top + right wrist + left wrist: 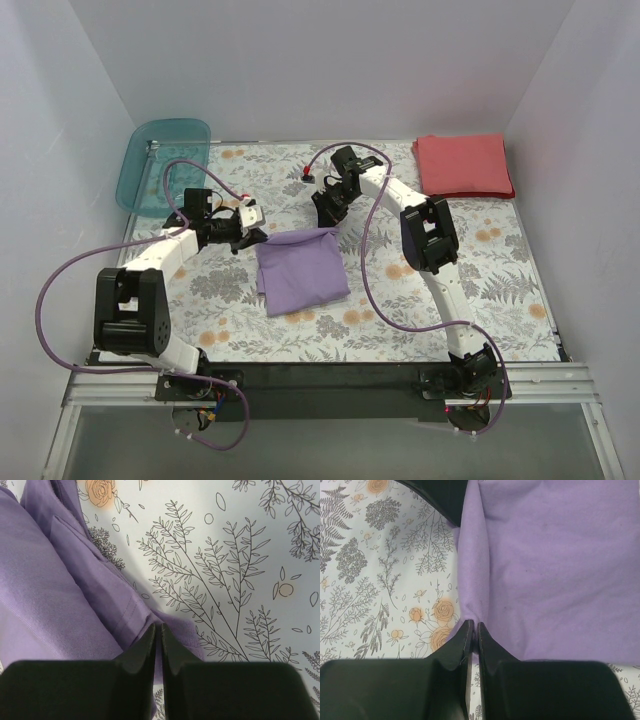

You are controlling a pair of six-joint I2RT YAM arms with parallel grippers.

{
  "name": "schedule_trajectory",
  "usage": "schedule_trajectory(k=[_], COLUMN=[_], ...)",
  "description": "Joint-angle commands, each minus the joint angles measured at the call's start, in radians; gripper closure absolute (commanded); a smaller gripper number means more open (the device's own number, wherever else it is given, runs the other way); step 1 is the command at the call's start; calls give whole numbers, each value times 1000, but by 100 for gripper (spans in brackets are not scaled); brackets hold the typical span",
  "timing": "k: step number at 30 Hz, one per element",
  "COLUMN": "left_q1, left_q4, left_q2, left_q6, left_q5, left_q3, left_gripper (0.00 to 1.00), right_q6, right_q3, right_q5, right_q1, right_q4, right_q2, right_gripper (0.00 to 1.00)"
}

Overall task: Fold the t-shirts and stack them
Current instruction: Fold the tshirt

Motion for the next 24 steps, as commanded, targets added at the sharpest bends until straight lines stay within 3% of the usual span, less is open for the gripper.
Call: schedule_trajectory(k=[1,24], left_q1=[15,55], left_q4=[23,189], left_q2=[16,163], left_q6=[10,-54], left_q5=[-1,-76], left_q3=[37,40], left_gripper=[100,100], right_q6=[-6,-20], right_q3=[24,-3], right_q5=[32,39], right_q1=[4,2], right_q4=[-35,-35], right_q2=[18,2], right_gripper=[87,87])
